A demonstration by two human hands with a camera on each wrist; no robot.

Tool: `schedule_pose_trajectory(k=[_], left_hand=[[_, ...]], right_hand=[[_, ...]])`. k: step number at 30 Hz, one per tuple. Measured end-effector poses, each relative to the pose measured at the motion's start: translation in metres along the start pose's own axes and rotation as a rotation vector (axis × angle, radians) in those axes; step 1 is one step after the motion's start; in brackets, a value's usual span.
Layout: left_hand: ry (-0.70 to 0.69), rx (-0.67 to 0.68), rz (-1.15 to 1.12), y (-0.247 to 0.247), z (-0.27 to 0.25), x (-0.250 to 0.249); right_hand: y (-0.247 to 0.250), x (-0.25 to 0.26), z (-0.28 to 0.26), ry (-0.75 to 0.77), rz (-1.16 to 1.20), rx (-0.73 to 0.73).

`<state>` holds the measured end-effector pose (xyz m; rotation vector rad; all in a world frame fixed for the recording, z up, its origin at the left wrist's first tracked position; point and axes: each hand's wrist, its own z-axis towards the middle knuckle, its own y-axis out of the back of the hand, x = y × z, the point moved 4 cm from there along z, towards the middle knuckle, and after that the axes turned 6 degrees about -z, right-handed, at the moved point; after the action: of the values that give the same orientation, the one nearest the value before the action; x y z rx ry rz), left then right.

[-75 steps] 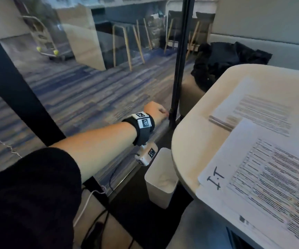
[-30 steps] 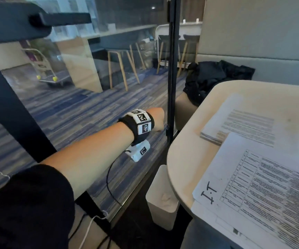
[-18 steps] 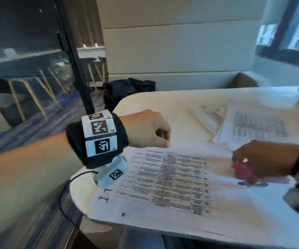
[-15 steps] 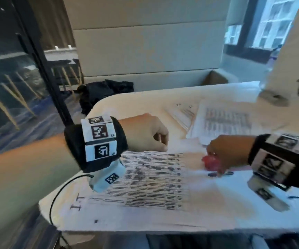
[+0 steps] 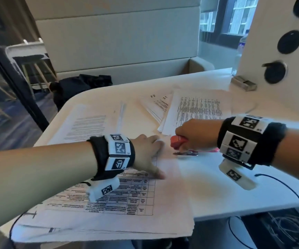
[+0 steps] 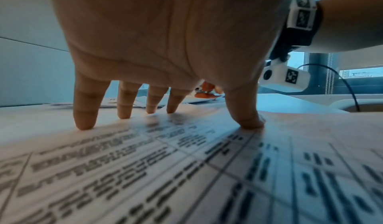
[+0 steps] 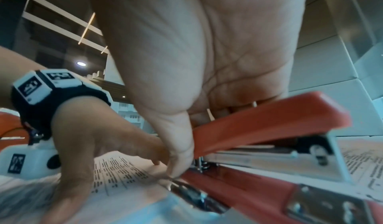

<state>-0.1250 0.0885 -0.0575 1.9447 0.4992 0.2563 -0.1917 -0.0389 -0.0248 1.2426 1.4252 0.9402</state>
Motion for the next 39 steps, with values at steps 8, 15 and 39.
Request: schedule_pose_trajectory(k=[8,15,39], left_hand=[[0.075,0.179,-0.035,-0.013,-0.001,0.004],[0.052,0.167,-0.071,-0.021,0.003,0.007],[0.075,0.177,-0.09,-0.017,-0.006,0.001]], right_hand=[[-0.012,0.014,0.023,0.092,-0.053,0.003],[-0.014,0.021,0.028,0.176,-0.064,0.007],[-0.007,0.042,0.015,0.566,-0.418,-0.54]])
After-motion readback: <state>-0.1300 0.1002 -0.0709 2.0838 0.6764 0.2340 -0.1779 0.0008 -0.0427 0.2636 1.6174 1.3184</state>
